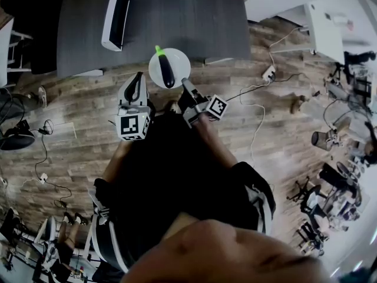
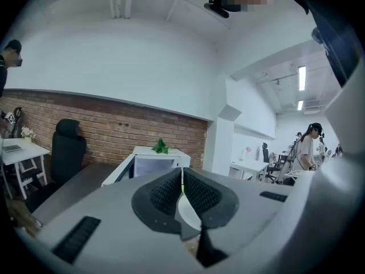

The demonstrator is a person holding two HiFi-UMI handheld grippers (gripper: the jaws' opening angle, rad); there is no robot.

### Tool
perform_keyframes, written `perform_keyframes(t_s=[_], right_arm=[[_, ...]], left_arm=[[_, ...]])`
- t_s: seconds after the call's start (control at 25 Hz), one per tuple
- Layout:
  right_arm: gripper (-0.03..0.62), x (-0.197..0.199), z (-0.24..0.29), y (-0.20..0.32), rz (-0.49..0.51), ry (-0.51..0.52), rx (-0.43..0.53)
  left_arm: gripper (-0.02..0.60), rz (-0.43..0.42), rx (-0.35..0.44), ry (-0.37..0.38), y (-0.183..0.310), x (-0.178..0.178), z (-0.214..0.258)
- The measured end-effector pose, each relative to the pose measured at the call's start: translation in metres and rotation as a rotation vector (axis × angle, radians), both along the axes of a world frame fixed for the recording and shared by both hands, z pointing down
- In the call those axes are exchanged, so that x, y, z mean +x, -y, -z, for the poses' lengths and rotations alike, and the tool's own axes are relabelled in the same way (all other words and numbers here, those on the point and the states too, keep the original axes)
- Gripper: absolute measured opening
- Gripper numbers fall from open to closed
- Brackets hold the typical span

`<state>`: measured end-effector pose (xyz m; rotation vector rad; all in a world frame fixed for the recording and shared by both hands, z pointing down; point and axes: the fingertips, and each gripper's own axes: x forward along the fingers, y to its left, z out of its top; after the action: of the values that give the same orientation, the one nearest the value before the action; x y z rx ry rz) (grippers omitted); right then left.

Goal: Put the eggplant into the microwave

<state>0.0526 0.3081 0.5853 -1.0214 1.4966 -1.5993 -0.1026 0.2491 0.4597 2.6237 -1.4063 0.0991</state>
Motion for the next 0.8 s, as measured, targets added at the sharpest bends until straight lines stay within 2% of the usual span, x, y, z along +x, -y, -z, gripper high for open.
perform_keyframes(t_s=[0.56,0.8], right_arm=[[0.035,-0.021,-0.002,0.03,-0.041,0.017,-0.005],[0.037,-0.039,0.0,0.05,-0.074,0.033,0.009]], left_arm=[[0.046,-0.024,0.003,-0.022,0.032,-0.022,0.003],[0.046,-0.073,0.027,-0.037,0.055,-0.031,0.01]])
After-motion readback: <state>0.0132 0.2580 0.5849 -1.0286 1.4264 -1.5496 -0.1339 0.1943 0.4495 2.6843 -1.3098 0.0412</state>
